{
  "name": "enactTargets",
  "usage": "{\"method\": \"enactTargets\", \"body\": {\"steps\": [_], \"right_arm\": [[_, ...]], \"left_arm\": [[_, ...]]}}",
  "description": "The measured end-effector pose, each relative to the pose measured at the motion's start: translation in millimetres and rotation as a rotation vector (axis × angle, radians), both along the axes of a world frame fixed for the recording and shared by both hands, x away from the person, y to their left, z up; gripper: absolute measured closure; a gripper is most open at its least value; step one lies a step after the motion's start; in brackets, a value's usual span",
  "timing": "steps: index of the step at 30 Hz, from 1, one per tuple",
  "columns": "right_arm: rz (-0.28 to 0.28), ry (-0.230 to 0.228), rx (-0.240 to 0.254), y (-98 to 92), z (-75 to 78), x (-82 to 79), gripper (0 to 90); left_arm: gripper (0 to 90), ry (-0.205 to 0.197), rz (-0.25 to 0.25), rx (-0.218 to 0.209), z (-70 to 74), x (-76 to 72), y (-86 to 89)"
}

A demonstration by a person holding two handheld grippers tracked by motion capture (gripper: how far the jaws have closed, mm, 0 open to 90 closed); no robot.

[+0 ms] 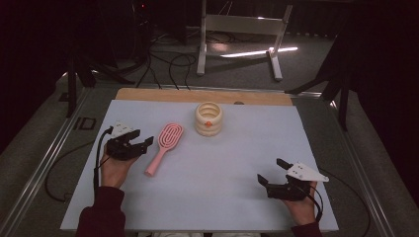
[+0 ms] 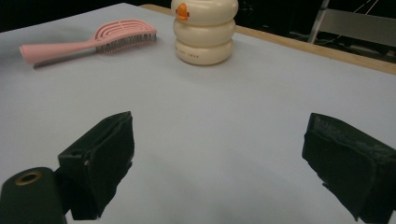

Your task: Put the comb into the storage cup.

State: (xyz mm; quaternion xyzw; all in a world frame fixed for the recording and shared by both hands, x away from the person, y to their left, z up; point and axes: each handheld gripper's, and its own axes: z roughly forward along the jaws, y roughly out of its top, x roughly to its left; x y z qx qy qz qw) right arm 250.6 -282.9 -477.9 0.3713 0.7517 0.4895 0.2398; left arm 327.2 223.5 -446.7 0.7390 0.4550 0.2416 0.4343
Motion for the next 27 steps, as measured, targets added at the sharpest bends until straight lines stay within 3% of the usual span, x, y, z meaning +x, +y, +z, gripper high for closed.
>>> {"method": "enactTargets", "body": {"steps": [1,4,6,11,17,27], "right_arm": [[0.0,-0.004,0.005,0.1,0.9,0.3,9.0],[0.0,-0.013,0.008,0.2,2.6,0.9,9.0],[0.0,-0.018,0.008,0.2,4.0,1.2,9.1],[0.003,-0.03,0.012,0.6,6.5,1.5,9.0],[0.007,-0.046,0.014,2.3,10.4,1.6,9.0],[0.011,-0.074,0.026,5.6,17.6,4.8,9.0]], "left_arm": [[30.3,-0.012,0.005,-0.002,1.0,-3.5,1.1],[25.5,-0.059,0.011,-0.039,4.8,-17.0,6.2],[21.7,-0.08,0.015,-0.042,7.4,-25.3,8.5],[15.4,-0.116,0.026,-0.011,11.5,-43.6,10.5],[9.7,-0.118,0.029,0.002,10.7,-56.3,8.3],[0.2,-0.067,0.007,0.031,-5.0,-71.4,7.0]]}}
